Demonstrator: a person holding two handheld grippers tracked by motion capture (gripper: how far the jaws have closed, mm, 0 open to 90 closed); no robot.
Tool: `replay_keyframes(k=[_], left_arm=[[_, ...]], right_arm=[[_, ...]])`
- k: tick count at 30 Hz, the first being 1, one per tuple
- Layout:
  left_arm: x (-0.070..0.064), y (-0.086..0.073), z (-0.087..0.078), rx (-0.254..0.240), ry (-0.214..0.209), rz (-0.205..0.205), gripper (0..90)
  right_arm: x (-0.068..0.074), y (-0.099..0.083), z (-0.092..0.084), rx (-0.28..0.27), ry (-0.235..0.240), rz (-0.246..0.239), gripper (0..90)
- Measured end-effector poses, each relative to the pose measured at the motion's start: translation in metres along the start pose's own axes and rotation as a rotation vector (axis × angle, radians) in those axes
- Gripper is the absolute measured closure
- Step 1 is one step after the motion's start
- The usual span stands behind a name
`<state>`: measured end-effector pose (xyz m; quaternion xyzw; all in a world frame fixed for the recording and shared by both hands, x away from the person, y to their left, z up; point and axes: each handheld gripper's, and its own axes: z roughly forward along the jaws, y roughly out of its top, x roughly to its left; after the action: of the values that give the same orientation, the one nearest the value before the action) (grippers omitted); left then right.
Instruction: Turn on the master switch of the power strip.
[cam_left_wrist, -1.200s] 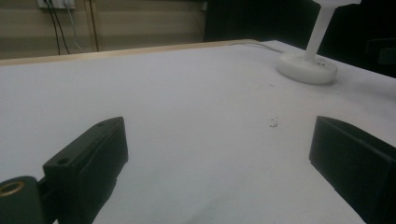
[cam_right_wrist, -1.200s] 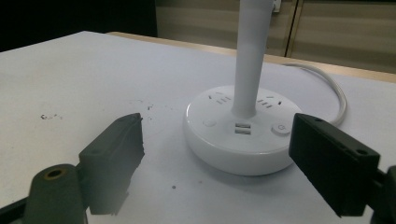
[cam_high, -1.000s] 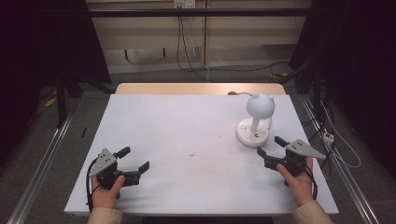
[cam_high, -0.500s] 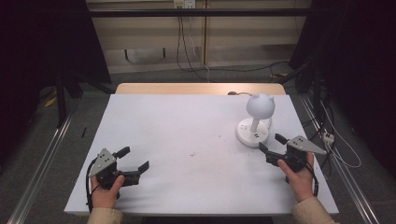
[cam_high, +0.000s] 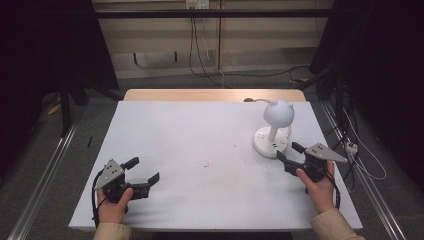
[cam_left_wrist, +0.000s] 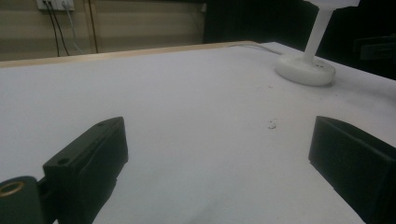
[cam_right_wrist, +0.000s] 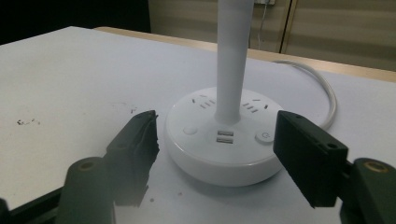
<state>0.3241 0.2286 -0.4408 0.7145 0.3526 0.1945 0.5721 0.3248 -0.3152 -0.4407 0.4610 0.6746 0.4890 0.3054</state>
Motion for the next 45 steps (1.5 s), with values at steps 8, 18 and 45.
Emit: replay_keyframes(k=[8,18,45], left_arm=[[0.0,0.0,0.0,-0.005,0.001,-0.006,4.5],[0.0,0.0,0.0,-0.006,-0.003,-0.004,4.5],[0.001,-0.001,0.0,0.0,-0.001,-0.009,4.5]], right_arm=[[-0.003,0.003,0.002,0.001,0.002,0.008,37.5],[-0.008,0.005,0.006,0.016,-0.015,0.014,48.6],[-0.021,0.01,0.021,0.063,-0.055,0.0,76.1]])
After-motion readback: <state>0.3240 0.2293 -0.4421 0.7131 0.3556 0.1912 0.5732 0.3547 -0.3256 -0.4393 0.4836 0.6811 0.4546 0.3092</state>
